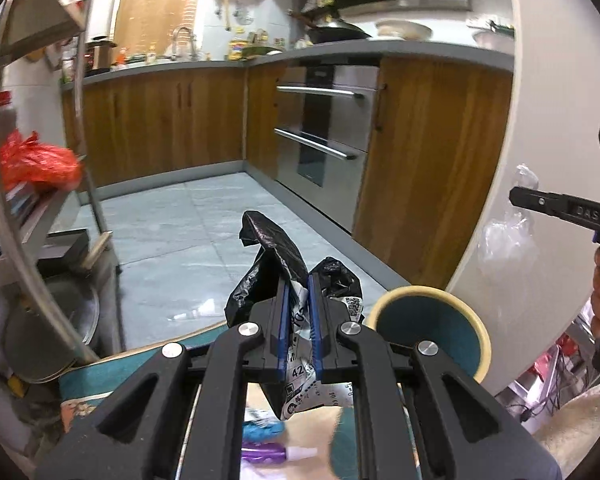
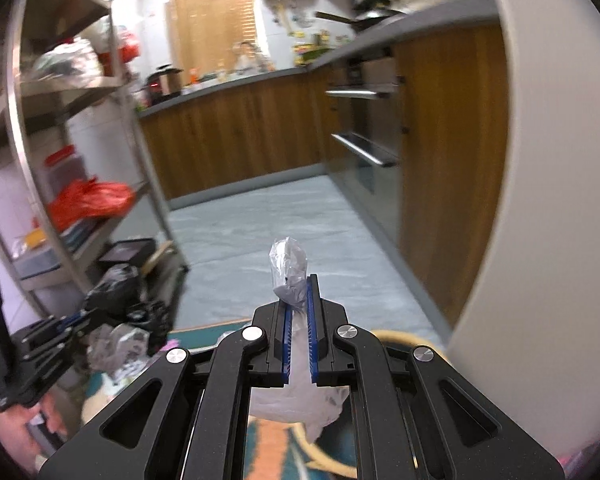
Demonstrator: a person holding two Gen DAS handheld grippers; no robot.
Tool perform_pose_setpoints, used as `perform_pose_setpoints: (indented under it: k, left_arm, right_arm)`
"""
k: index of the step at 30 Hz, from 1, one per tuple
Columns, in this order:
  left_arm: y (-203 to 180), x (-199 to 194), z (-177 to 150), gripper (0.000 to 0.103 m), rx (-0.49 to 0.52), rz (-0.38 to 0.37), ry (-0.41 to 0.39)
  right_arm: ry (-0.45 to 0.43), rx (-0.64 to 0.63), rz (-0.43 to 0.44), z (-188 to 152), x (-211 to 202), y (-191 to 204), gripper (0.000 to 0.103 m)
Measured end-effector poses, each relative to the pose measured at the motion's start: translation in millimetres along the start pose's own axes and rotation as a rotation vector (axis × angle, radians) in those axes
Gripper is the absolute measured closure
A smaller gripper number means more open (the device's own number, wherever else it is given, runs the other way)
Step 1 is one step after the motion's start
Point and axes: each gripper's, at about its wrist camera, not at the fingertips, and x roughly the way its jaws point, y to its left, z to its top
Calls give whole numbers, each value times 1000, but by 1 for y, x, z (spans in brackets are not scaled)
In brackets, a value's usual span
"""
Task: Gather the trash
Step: 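Carry both items over the teal bin and open both tools to drop them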
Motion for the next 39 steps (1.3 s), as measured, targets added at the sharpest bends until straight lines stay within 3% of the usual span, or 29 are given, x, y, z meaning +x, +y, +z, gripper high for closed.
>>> perform_pose_setpoints:
  k: [17,25,31,39]
  left_arm:
    - [-117,91,-23,94,185,-132,141]
    - [-144,129,-45,94,204,-188,233]
    - [-162,155,-67,94,254,-187,302]
    - [-162,151,-67,91,252,-186,284]
  right_arm:
    - [228,9,-133,-60,72,-69,95]
    - [291,47,-145,-74,87,-86,95]
    - [336,65,-178,-79,103,-91,95]
    - [340,34,-207,-81,107,-86,95]
